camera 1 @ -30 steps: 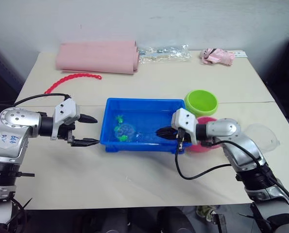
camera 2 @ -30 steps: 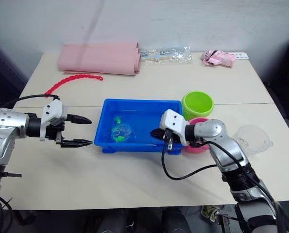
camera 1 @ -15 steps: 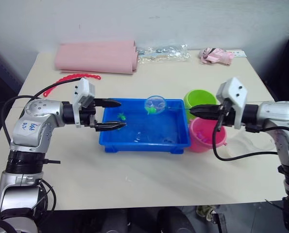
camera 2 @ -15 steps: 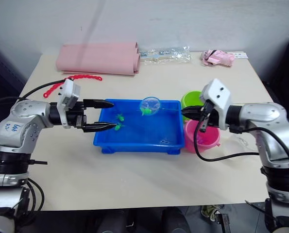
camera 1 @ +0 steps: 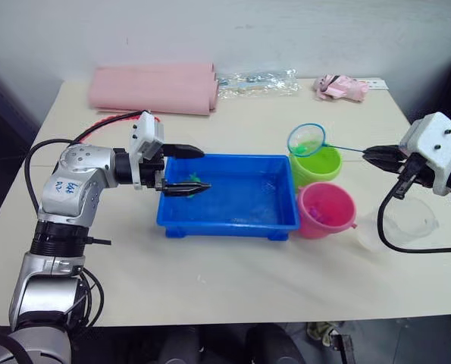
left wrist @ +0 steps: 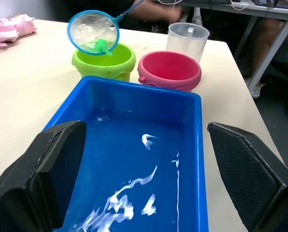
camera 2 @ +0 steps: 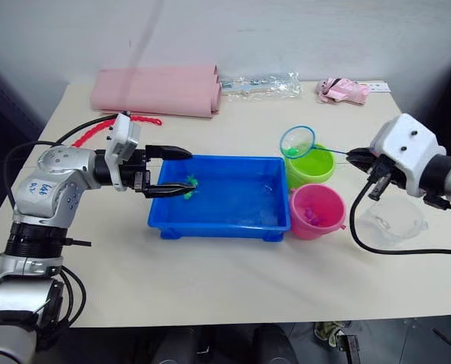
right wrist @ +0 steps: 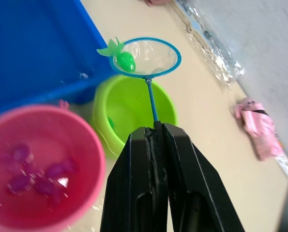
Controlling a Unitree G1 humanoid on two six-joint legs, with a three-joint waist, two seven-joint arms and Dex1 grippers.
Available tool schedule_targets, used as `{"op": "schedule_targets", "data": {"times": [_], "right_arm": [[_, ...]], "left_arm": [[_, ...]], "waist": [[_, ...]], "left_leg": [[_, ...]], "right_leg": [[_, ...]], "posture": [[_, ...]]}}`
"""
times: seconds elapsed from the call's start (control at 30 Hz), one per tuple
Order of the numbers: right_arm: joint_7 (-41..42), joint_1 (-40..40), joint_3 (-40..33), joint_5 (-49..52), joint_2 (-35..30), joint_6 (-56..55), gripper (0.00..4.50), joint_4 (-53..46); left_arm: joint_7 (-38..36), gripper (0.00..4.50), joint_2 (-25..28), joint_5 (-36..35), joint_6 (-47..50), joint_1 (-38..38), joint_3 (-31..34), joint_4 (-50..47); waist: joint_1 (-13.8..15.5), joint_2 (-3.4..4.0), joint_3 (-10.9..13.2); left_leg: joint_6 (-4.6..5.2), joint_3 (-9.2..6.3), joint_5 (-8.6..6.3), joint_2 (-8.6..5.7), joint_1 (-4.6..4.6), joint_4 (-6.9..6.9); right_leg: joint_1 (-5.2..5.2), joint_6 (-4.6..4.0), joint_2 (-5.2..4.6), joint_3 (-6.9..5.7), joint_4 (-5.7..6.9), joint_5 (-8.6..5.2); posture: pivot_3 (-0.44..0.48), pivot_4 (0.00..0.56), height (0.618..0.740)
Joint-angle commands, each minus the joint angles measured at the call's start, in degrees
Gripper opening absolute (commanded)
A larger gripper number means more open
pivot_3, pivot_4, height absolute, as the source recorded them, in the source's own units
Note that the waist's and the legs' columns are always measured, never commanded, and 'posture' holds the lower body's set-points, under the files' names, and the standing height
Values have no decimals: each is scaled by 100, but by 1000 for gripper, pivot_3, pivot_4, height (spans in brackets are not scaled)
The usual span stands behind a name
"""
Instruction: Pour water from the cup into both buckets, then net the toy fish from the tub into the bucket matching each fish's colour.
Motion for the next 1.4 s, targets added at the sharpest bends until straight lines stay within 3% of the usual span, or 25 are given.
{"op": "schedule_targets", "data": {"times": [0.03,0.3,0.77,1.07,1.17,1.4], "right_arm": [[-242,58,63,-734,-242,-1391,0,227],[-1777,207,557,-3303,-1177,-5455,0,1393],[-3552,-123,639,-4733,-1664,-6796,0,2420],[-3821,-271,859,-4985,-1743,-6953,0,2483],[-3781,27,942,-4898,-1780,-7311,0,2228],[-3781,-532,1079,-4861,-1789,-7040,0,2567]], "left_arm": [[-73,4400,37,52,-130,-162,28,46],[-108,4400,82,83,-115,-191,63,42],[-37,4400,88,86,-79,-248,103,31],[-64,4400,67,114,-125,-350,68,162],[-72,4400,31,116,-120,-358,33,130],[-84,4400,-2,143,-141,-368,34,164]], "waist": [[-8,0,0],[-25,1,0],[-37,2,0],[-37,2,0],[-37,2,0],[-31,7,2]], "left_leg": [[0,0,0,0,0,1],[0,1,0,0,1,1],[-2,3,1,7,5,1],[-1,5,1,6,5,3],[-2,5,1,7,6,3],[-2,8,1,7,8,5]], "right_leg": [[0,0,0,0,0,0],[-1,0,0,0,1,0],[-2,0,2,1,10,0],[-2,0,1,1,10,0],[-2,0,2,1,14,0],[-3,0,1,4,16,0]], "posture": [[0,150,740],[0,150,740],[0,150,740],[0,150,740],[0,150,740],[0,150,740]]}}
